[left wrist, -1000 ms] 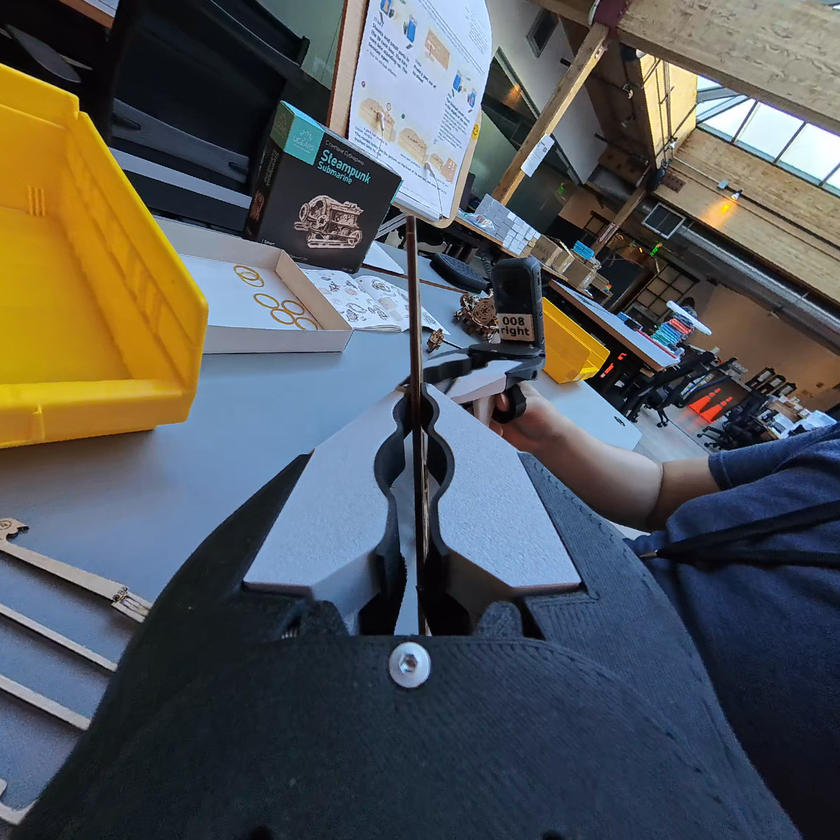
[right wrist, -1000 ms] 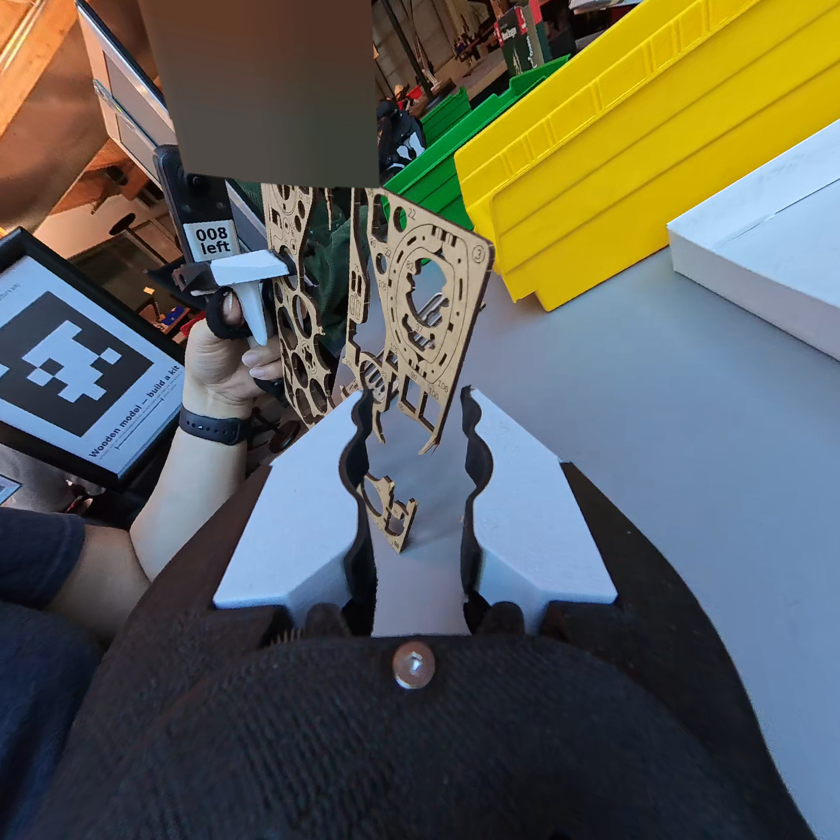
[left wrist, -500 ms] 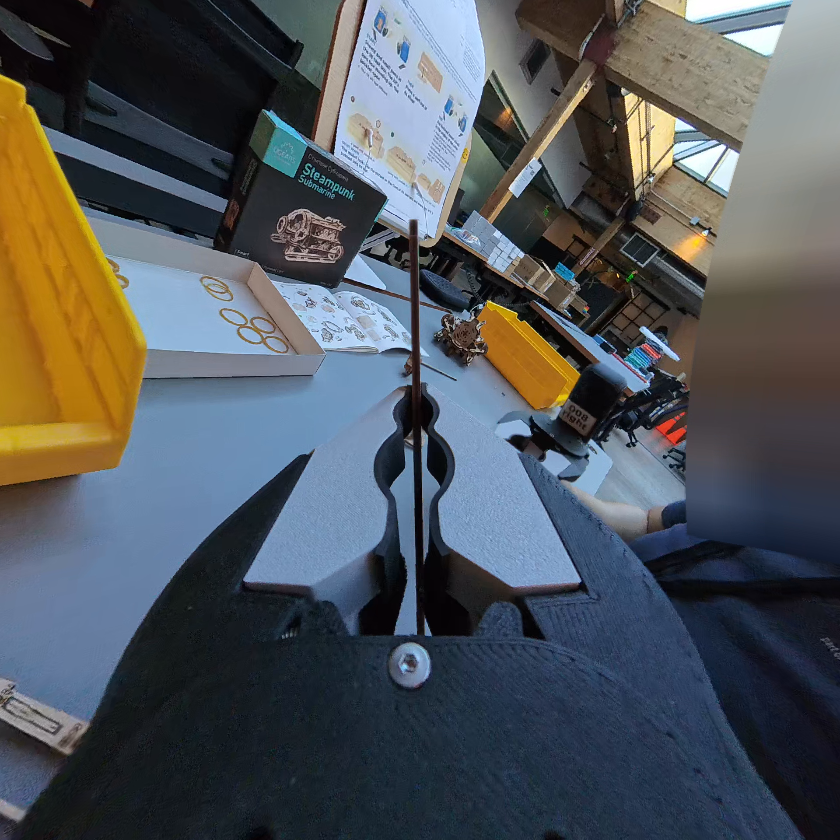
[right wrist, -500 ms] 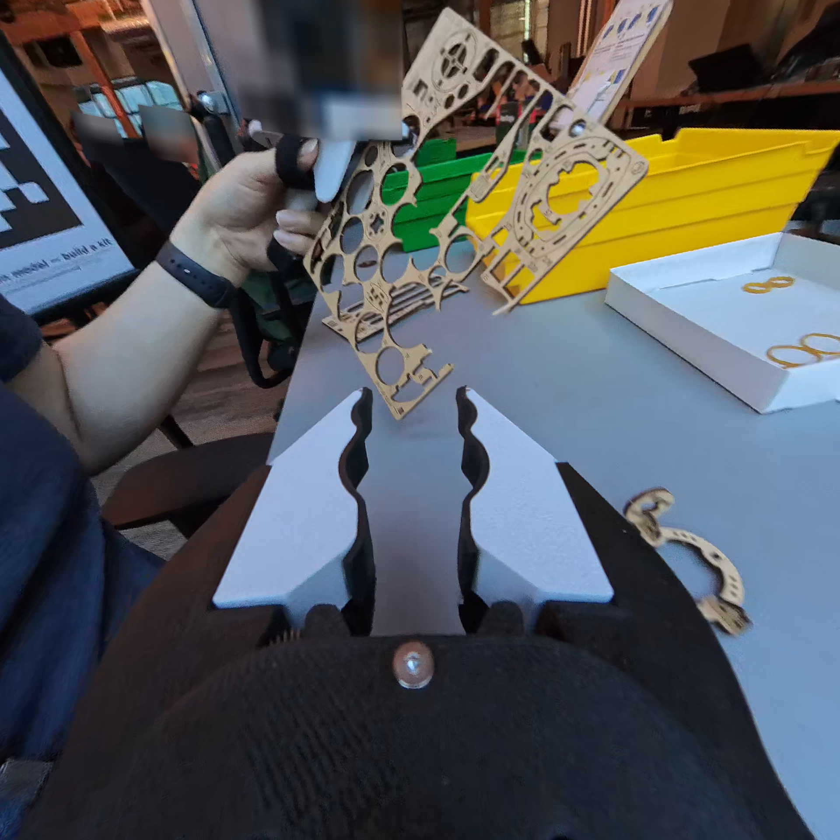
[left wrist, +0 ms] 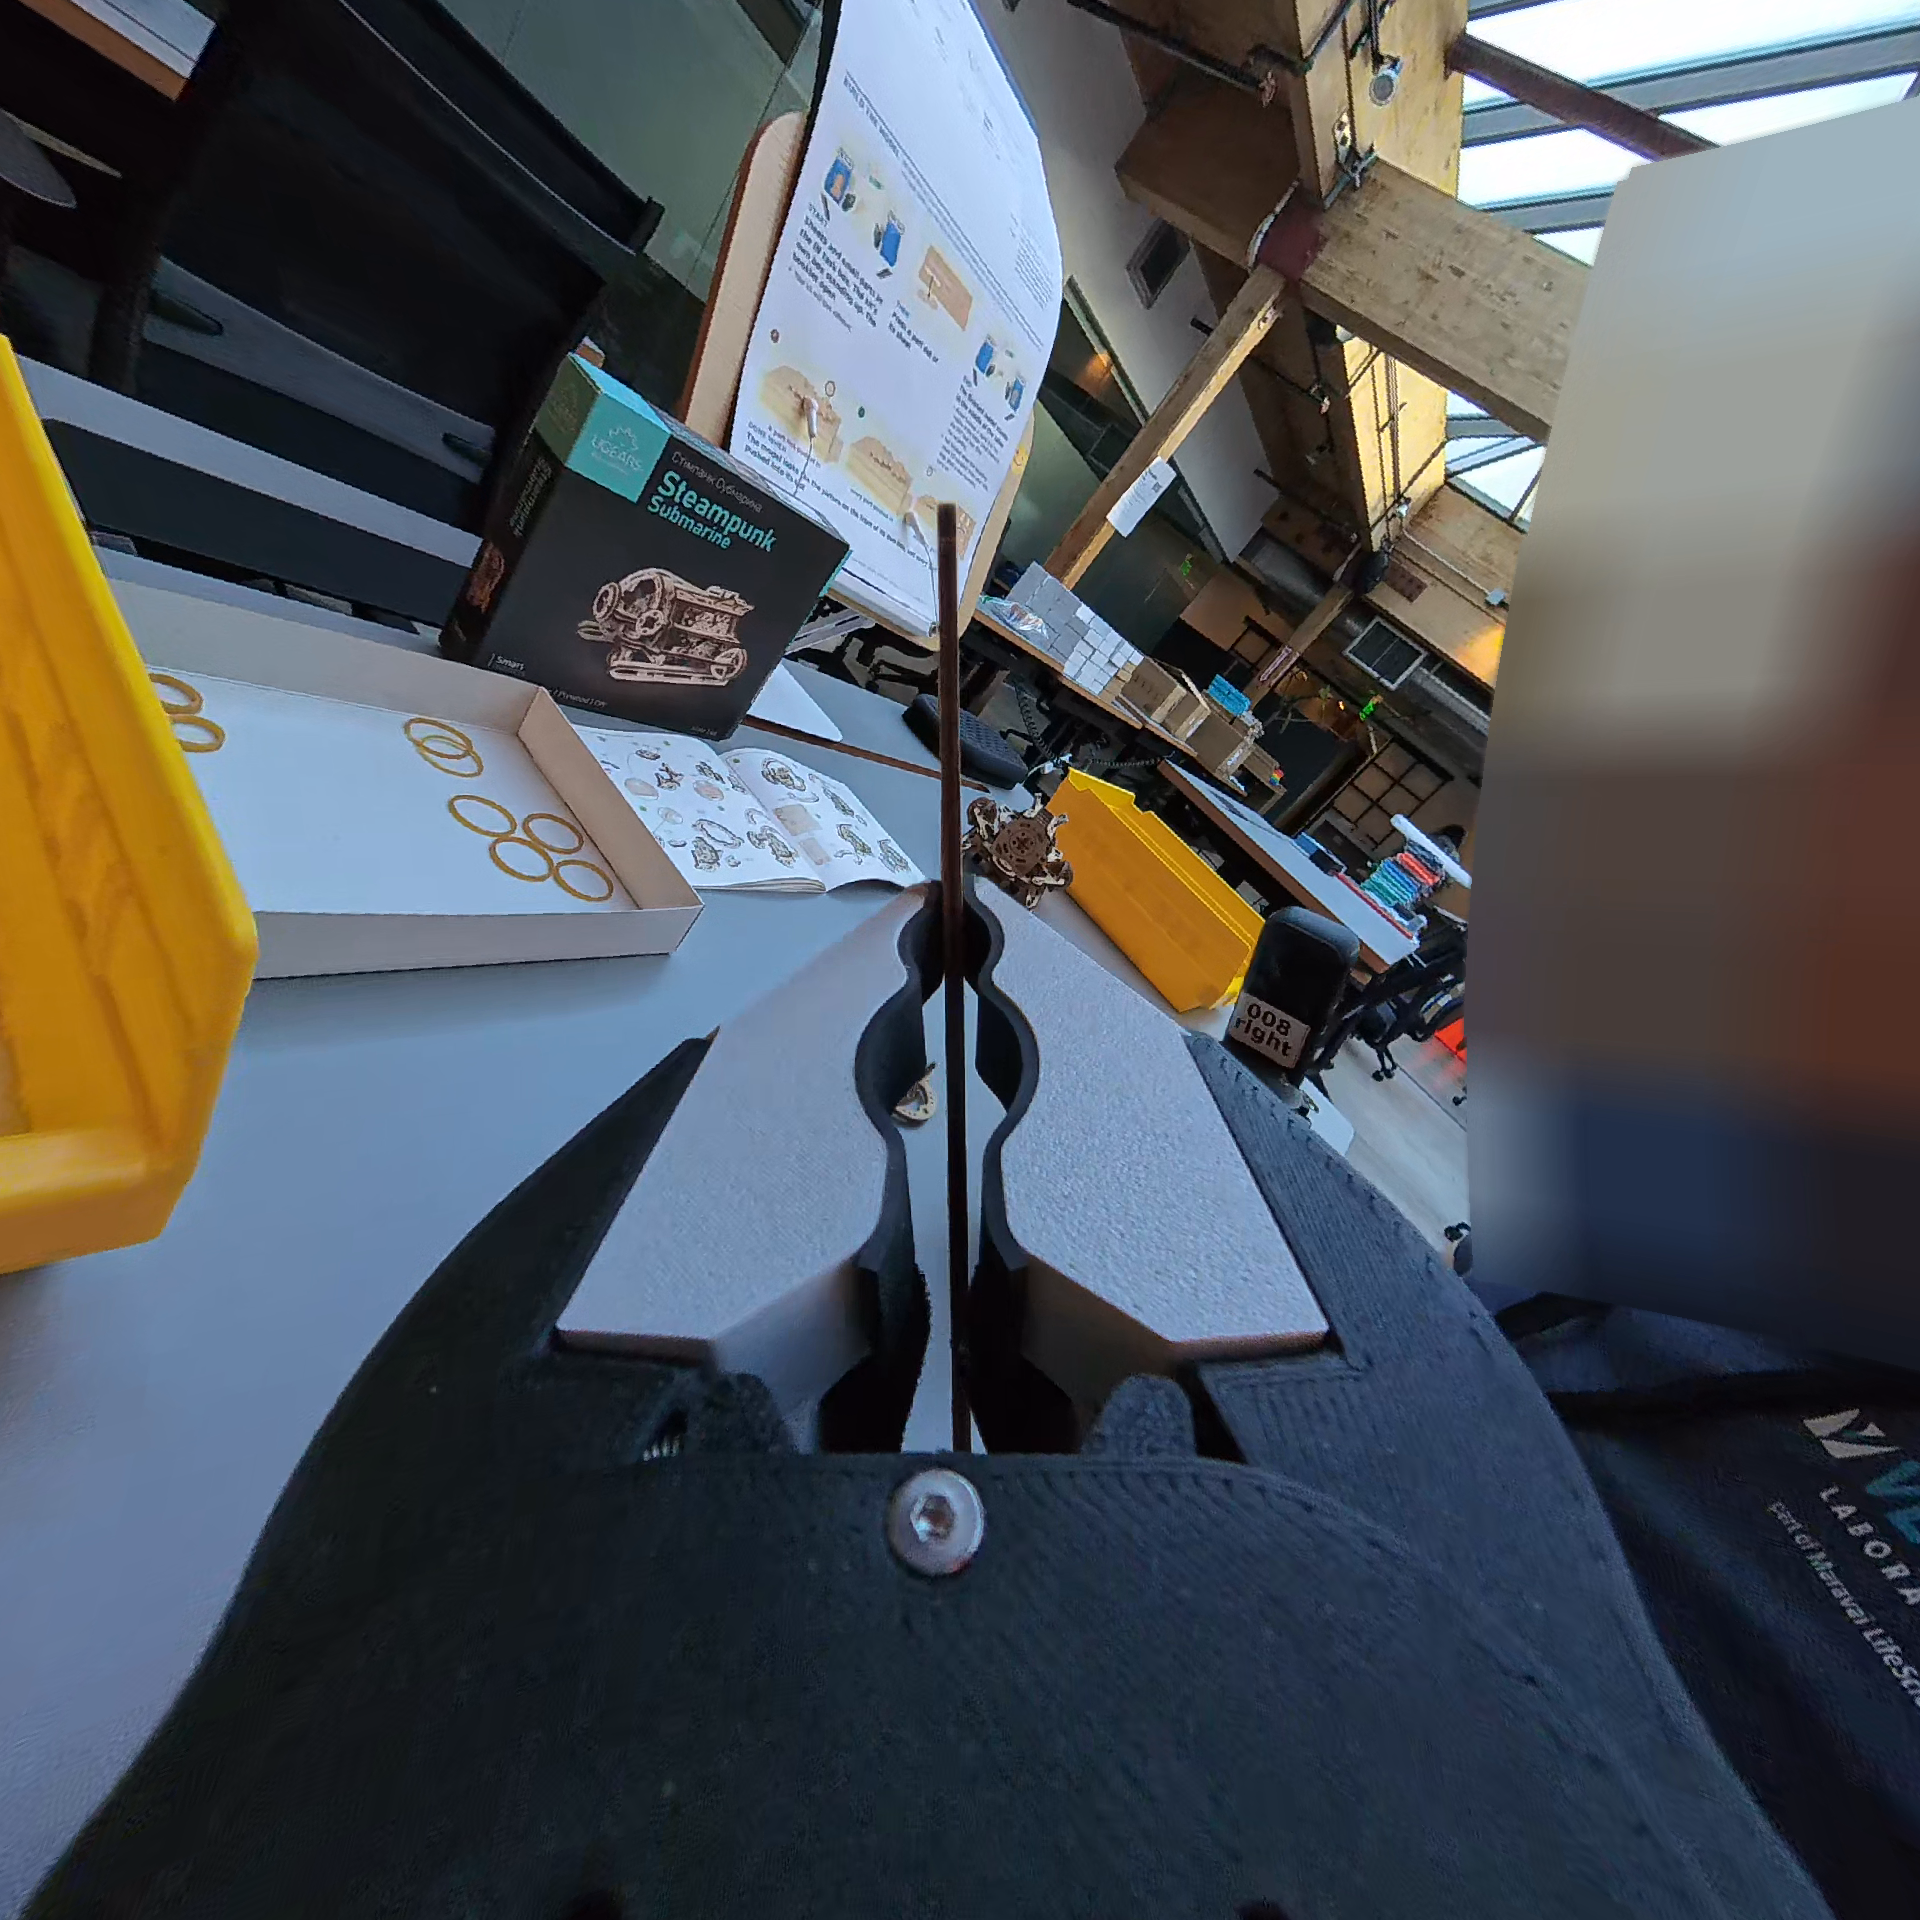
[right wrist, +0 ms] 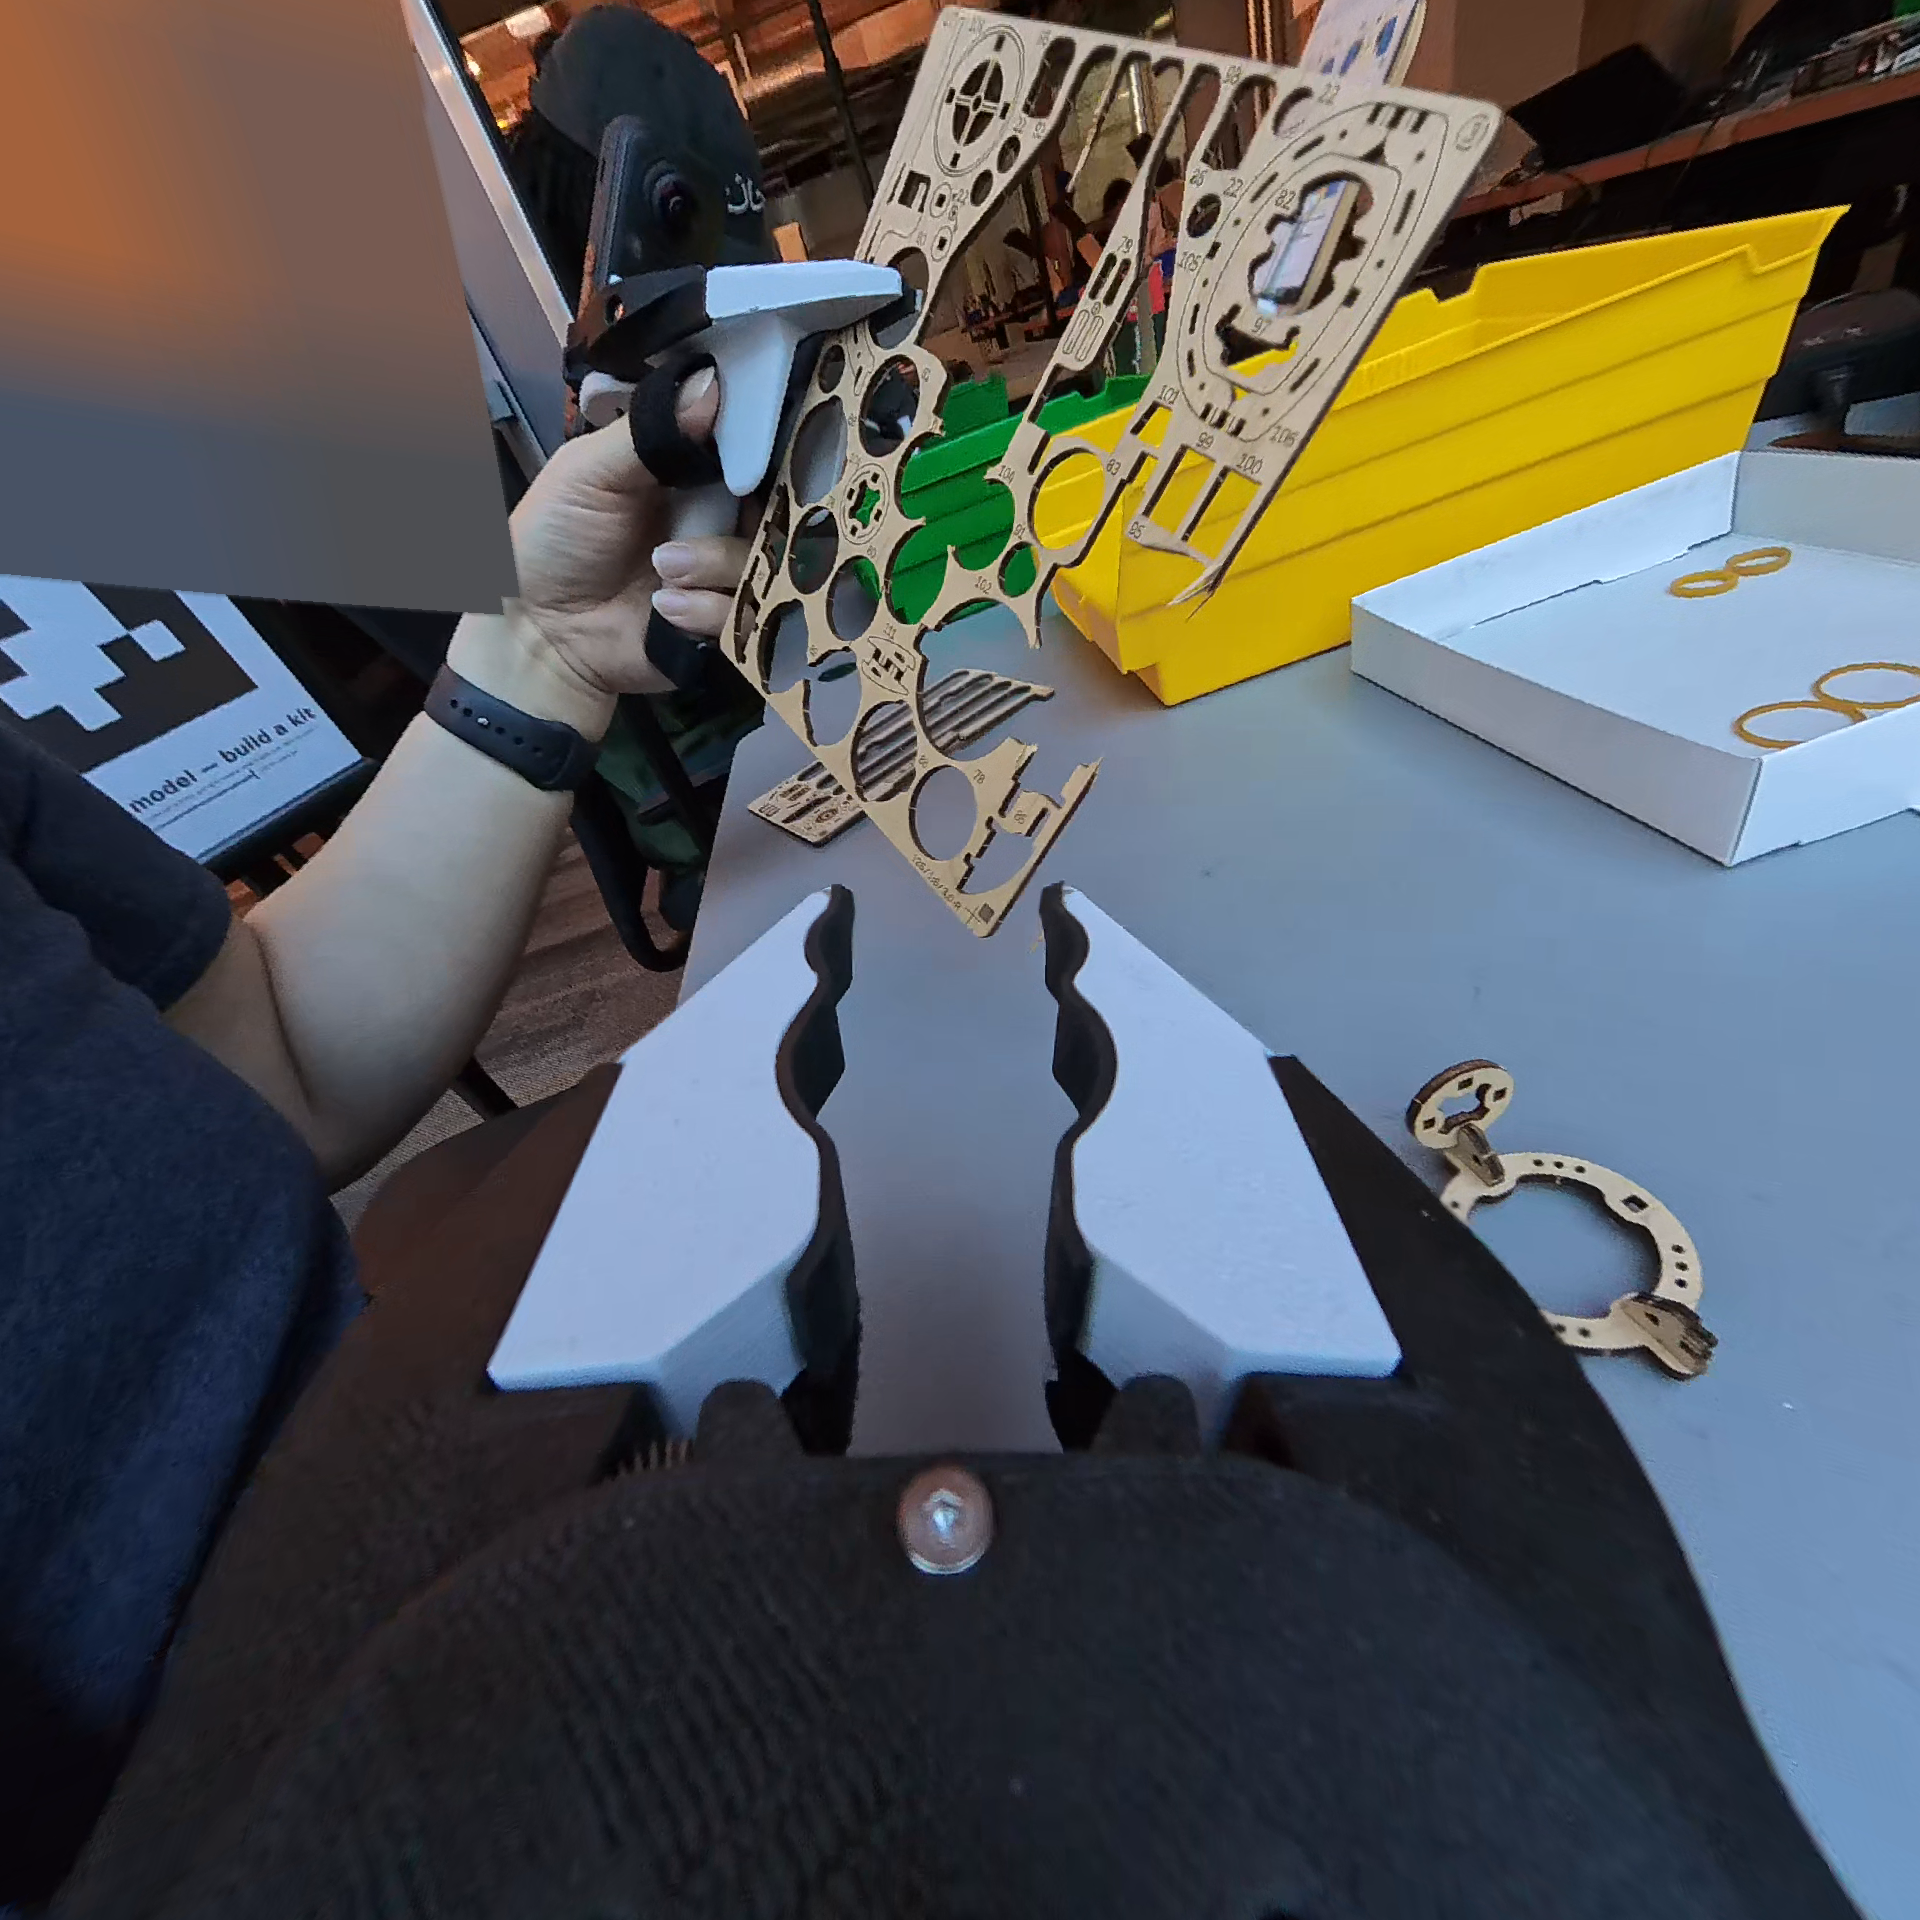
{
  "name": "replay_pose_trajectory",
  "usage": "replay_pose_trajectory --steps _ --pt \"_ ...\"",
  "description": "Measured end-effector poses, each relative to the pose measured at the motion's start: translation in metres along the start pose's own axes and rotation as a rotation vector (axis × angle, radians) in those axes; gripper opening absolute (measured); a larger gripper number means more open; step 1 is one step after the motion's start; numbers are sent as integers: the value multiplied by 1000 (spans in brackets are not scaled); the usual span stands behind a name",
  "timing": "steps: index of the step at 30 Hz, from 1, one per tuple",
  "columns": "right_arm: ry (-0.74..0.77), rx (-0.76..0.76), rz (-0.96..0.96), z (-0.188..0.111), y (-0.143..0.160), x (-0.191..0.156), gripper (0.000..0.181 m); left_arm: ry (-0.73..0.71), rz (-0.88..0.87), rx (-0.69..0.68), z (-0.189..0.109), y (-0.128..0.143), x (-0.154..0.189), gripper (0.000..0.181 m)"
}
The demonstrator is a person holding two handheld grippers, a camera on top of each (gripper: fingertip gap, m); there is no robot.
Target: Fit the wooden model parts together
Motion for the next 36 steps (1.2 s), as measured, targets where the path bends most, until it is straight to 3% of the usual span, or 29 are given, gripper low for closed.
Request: replay_pose_trajectory --steps 14,27,36 --pt "-12 -49 -32 6 10 -6 35 -43 -34 45 -14 -2 -8 0" --pt "15 -84 -92 9 18 -3 36 21 -66 98 -9 -8 -4 0" --pt "50 15 -32 4 -5 15 44 145 -110 98 27 -7 7 0"
Point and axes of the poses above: each gripper's, where its closed fingertips meet, z out along the fingers, y out of its underside, x = y × z across the jaws, the point moved 1 cm from there along -z, back along the fingers
